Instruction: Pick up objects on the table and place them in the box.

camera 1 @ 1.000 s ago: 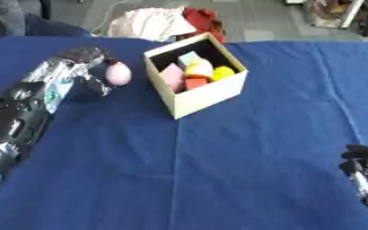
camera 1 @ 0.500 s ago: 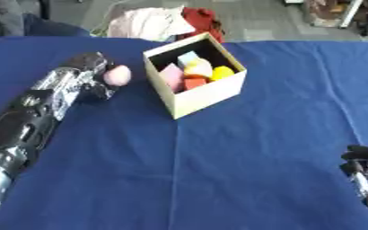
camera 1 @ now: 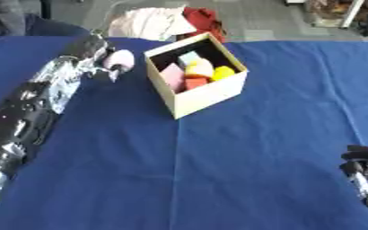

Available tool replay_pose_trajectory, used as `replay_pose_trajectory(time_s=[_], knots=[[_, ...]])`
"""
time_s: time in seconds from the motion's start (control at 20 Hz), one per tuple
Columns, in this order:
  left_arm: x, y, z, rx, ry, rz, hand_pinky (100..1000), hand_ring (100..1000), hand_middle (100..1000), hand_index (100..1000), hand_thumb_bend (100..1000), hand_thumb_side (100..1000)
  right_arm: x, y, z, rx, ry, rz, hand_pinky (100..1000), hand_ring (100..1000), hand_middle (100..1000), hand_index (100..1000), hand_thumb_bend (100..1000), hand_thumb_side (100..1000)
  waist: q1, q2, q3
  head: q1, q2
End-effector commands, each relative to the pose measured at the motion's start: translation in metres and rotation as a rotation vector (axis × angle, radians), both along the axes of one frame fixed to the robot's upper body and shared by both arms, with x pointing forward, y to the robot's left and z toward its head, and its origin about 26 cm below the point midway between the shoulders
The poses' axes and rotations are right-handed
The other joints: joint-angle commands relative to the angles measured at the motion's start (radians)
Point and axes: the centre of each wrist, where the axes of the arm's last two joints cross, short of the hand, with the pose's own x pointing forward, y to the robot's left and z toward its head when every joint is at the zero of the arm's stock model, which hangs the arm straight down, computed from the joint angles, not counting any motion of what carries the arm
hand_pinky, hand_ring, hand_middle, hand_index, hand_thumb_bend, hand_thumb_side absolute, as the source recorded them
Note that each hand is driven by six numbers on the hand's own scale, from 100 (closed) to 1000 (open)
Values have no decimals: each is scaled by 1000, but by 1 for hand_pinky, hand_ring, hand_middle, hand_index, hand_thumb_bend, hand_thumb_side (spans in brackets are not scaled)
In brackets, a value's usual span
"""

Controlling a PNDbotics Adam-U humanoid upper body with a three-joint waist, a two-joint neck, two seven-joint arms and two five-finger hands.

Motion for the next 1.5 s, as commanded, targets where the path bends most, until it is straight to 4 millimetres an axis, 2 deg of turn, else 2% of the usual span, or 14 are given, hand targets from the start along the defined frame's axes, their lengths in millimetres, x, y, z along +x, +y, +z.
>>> replay_pose_trajectory(time_s=[0.05, 0.25, 0.4, 0.55, 0.85, 1.0, 1.15, 1.2, 1.25, 1.3, 1.35, 1.5], knots=[[-7, -15, 45, 13, -90, -78, 640, 452, 439, 616, 100, 169, 2, -4, 8, -17, -24, 3, 677, 660, 675, 804, 100, 399, -1, -22, -1, -1, -13], [-1, -51, 51, 13, -82, -185, 648, 462, 450, 627, 100, 166, 1, -3, 6, -18, -17, 11, 677, 661, 675, 804, 100, 398, -5, -29, -10, 11, -11], [8, -77, 42, 21, -39, -254, 654, 474, 464, 640, 100, 163, 1, -1, 5, -17, -12, 18, 677, 661, 675, 804, 100, 398, -8, -32, -23, 22, -9], [16, -92, 29, 29, 1, -274, 664, 507, 504, 676, 100, 161, 1, 1, 4, -12, -9, 27, 677, 661, 675, 804, 100, 403, -11, -32, -37, 34, -7], [30, -94, 1, 0, 66, -210, 701, 592, 600, 779, 100, 168, 1, 2, 4, -7, -4, 33, 676, 661, 675, 804, 100, 410, -13, -28, -56, 40, -7], [31, -88, -3, -20, 65, -179, 735, 639, 650, 828, 100, 160, 1, 2, 4, -5, -6, 33, 676, 661, 675, 804, 100, 413, -11, -25, -56, 36, -7], [31, -86, -3, -26, 55, -163, 737, 642, 654, 830, 100, 159, 1, 2, 4, -5, -6, 32, 676, 661, 675, 804, 100, 413, -10, -24, -56, 35, -7], [31, -83, -3, -31, 49, -150, 779, 703, 728, 884, 140, 321, 1, 2, 5, -5, -7, 31, 676, 661, 675, 804, 100, 411, -10, -24, -54, 33, -7], [30, -81, -2, -35, 45, -142, 779, 703, 728, 884, 140, 321, 1, 1, 5, -5, -8, 30, 676, 661, 675, 804, 100, 411, -9, -24, -53, 32, -8], [30, -79, -2, -39, 44, -138, 807, 740, 766, 910, 165, 467, 1, 1, 5, -5, -8, 29, 676, 661, 675, 804, 100, 409, -9, -25, -52, 30, -8], [29, -78, -1, -41, 43, -138, 830, 769, 794, 922, 187, 531, 1, 1, 5, -6, -8, 28, 677, 661, 675, 804, 100, 409, -9, -25, -51, 29, -9], [26, -74, 8, -42, 23, -150, 892, 841, 853, 945, 230, 647, 1, 1, 4, -6, -8, 24, 677, 661, 675, 804, 100, 408, -9, -27, -47, 26, -10]])
